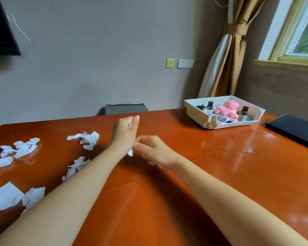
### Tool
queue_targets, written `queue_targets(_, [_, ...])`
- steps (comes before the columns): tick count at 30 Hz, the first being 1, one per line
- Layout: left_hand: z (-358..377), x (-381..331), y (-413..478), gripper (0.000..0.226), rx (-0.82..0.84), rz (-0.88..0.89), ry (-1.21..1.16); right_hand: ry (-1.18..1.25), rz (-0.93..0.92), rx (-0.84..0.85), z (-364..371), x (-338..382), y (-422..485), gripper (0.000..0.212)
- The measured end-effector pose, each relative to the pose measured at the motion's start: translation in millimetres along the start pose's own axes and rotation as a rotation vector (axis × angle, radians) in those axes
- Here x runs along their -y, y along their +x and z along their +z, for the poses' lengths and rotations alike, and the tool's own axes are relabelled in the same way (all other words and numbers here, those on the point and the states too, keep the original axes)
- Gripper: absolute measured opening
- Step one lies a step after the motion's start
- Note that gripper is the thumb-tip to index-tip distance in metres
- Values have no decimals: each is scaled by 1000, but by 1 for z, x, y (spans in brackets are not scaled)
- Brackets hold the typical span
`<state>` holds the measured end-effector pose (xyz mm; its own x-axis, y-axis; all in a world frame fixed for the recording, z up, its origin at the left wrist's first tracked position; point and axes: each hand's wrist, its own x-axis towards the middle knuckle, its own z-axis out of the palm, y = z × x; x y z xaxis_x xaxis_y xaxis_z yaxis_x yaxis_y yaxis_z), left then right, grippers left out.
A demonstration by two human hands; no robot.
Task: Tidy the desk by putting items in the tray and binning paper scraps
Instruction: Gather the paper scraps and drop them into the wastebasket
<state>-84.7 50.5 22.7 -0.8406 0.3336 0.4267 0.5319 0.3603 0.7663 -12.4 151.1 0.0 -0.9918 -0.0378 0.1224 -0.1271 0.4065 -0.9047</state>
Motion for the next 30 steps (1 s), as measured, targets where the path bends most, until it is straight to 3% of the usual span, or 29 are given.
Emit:
queue_targets(10, [46, -53, 2, 48, 7, 121, -40, 13, -15, -297, -56, 2, -30, 31])
queue_targets(18, [118, -110, -25, 44, 348, 72, -86, -39, -60, -611, -134, -2, -100, 34])
queue_targets(25, [189, -186, -60, 30, 448, 133, -209, 3, 11, -828, -183, -23, -164, 31])
queue_targets(30, [247, -232, -91, 39, 596, 164, -248, -79, 25, -932, -229, -33, -229, 41])
